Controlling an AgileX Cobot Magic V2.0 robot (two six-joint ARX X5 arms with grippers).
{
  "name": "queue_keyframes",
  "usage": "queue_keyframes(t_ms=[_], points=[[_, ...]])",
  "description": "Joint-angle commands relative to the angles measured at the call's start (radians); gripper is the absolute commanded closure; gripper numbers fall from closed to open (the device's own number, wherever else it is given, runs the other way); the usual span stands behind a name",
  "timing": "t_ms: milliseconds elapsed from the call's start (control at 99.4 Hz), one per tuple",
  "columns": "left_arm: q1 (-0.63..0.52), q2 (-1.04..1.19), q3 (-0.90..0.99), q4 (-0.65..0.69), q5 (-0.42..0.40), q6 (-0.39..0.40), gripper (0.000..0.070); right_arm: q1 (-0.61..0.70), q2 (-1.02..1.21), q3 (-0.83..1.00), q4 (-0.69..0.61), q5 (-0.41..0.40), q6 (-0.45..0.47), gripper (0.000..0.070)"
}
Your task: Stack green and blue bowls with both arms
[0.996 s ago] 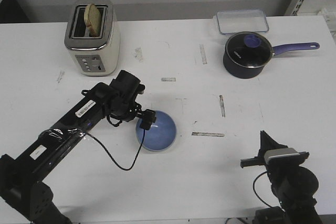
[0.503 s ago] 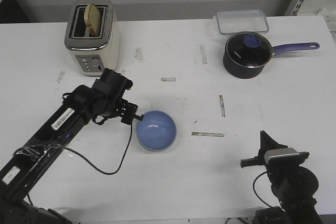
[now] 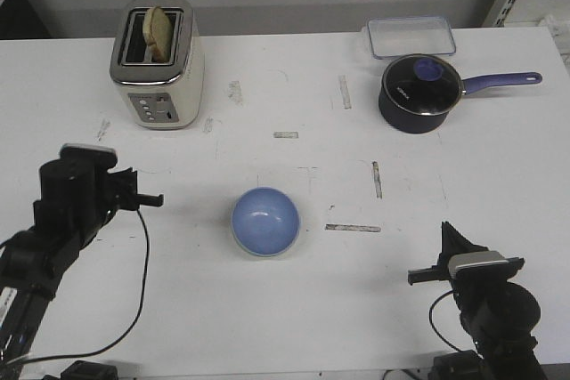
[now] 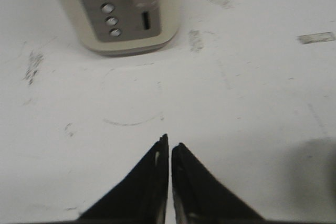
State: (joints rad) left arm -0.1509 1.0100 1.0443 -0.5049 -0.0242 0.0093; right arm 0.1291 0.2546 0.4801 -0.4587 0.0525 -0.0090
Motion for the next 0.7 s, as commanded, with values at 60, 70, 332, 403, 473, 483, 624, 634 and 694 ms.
queue_keyframes(t_ms=[60, 70, 332, 403, 473, 483, 624, 634, 694], points=[[0.087, -0.154, -0.211, 0.142, -0.002, 0.008, 0.07, 0.002, 0.002, -0.002, 0.009, 0.0, 0.013, 0.07], [0.093, -0.164, -0.225, 0.15, -0.002, 0.008, 0.07, 0.002, 0.002, -0.002, 0.009, 0.0, 0.013, 0.07], [0.156, -0.356, -0.452, 0.222, 0.005, 0.011, 0.07, 0.002, 0.002, -0.002, 0.009, 0.0, 0.013, 0.07], [0.156, -0.39, -0.48, 0.249, 0.005, 0.014, 0.07, 0.002, 0.002, -0.002, 0.01, 0.0, 0.013, 0.07], [0.156, -0.43, -0.488, 0.32, 0.005, 0.016, 0.0699, 0.002, 0.002, -0.002, 0.01, 0.0, 0.013, 0.07], [0.156, -0.432, -0.488, 0.322, 0.005, 0.016, 0.0699, 0.002, 0.002, -0.002, 0.01, 0.0, 0.013, 0.07], [0.156, -0.459, -0.487, 0.324, 0.005, 0.008, 0.0699, 0.002, 0.002, -0.002, 0.01, 0.0, 0.013, 0.07], [0.156, -0.461, -0.487, 0.324, 0.005, 0.007, 0.0699, 0.002, 0.002, -0.002, 0.01, 0.0, 0.013, 0.07], [0.156, -0.473, -0.487, 0.324, 0.005, 0.005, 0.0699, 0.002, 0.002, -0.002, 0.01, 0.0, 0.013, 0.07]])
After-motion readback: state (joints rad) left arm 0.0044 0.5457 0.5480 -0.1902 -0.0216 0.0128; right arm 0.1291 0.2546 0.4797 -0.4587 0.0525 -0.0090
